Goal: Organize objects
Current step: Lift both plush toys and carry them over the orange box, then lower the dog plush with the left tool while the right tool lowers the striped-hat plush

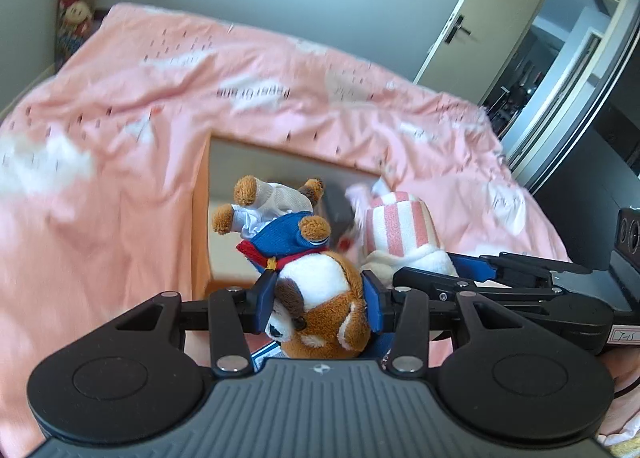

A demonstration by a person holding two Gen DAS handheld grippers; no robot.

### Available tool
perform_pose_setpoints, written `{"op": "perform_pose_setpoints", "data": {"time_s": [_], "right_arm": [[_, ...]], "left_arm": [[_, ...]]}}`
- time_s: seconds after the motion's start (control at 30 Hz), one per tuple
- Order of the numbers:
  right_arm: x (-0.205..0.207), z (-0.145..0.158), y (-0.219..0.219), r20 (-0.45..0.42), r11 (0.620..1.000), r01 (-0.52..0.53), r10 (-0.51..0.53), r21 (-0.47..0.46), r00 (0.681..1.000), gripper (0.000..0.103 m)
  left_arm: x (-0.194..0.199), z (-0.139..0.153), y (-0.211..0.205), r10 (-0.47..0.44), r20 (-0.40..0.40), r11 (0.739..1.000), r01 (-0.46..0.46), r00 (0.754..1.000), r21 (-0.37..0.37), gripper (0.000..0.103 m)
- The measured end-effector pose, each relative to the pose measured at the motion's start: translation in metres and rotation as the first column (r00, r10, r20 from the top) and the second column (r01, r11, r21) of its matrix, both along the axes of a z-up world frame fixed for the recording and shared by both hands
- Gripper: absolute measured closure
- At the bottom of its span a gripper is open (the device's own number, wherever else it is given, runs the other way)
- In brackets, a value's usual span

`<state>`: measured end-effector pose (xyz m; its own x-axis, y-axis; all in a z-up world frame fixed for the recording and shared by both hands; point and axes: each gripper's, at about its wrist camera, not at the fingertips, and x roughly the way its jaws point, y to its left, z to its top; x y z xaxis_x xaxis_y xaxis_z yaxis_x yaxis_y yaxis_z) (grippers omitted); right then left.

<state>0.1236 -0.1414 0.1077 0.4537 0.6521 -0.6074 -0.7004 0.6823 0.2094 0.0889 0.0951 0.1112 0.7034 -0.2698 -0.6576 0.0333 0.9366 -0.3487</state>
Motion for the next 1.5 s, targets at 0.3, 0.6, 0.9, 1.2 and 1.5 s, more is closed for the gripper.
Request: {"op": "perform_pose_setpoints", "data": {"time_s": [0.3,0.6,0.9,1.2,1.5], "right_arm": [[0.081,0.012,0.023,-0.120,0.988,0.028,-0.010,0.151,0.993,0.048],[0.144,-0.035,0.075,-0.151,0.997,-0.041,0.049,0.060,0.987,0.048],[0.192,-0.104,0.085,-0.379,0.991,-0.017,0.066,0.132,0.923,0.048],[0.187,-0.111,0.079,-0.397,0.996,-0.089,0.094,0.032,0.913,0.048],[0.180,-0.116,0.077,-0.355,0.988,-0.113,0.068,-0.107,0.932,0.048]], "left_arm": [[0.075,0.026,0.011,-0.056,-0.004,0.997,0.056,0.998,0.061,0.052],[0.153,-0.019,0.007,-0.076,-0.172,0.973,0.110,0.982,0.201,0.052],[0.189,-0.056,0.003,-0.087,-0.304,0.939,0.180,0.949,0.292,0.052],[0.189,-0.081,-0.023,-0.152,-0.359,0.829,0.317,0.921,0.460,0.052],[0.213,-0.106,-0.033,-0.141,-0.396,0.793,0.344,0.907,0.504,0.052]]}}
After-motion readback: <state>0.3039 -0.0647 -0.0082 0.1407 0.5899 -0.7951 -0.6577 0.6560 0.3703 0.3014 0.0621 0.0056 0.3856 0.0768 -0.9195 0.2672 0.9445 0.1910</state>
